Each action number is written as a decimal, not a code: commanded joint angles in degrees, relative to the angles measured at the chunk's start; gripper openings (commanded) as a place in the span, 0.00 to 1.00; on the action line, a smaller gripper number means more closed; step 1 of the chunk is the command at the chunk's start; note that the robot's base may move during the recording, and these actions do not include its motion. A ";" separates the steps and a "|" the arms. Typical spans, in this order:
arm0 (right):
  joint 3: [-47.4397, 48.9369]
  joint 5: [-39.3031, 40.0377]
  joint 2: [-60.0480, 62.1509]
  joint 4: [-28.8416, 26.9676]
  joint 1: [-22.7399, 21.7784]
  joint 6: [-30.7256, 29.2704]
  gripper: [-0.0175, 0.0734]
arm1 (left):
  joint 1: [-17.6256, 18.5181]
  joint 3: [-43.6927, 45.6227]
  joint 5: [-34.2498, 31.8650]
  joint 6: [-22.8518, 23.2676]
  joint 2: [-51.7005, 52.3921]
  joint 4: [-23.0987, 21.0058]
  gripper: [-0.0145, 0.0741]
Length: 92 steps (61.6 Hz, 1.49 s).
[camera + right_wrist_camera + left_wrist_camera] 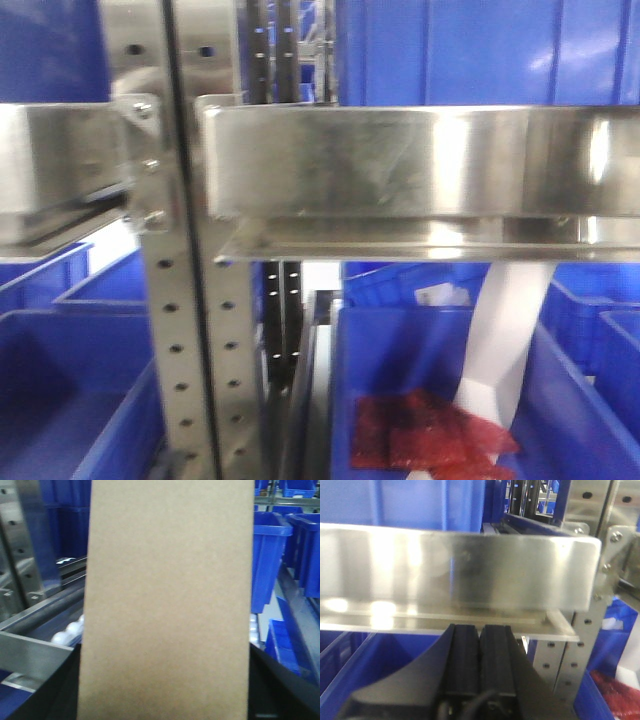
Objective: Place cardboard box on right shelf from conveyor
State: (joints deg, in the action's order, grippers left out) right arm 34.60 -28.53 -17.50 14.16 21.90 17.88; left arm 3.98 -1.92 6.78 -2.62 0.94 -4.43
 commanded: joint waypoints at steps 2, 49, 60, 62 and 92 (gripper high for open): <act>1.60 6.01 -0.65 1.18 -0.29 -0.72 0.41 | -1.08 -0.35 -4.88 -0.01 0.58 -0.34 0.03; 1.60 6.01 -0.65 1.18 -0.29 -0.72 0.41 | -1.10 -0.35 -4.88 -0.01 0.58 -0.34 0.03; 1.60 6.13 -0.65 1.18 -0.29 -0.72 0.41 | -1.10 -0.35 -4.88 -0.01 0.58 -0.34 0.03; 1.60 6.13 -0.65 1.18 -0.29 -0.72 0.41 | -1.10 -0.35 -4.88 -0.01 0.58 -0.34 0.03; 1.60 6.27 -0.65 1.13 -0.29 -0.72 0.41 | -1.10 -0.35 -4.88 -0.01 0.58 -0.34 0.03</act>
State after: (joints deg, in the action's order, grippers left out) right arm 34.60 -28.53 -17.50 14.16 21.90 17.88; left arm 2.81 -1.92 6.78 -2.62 0.94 -4.43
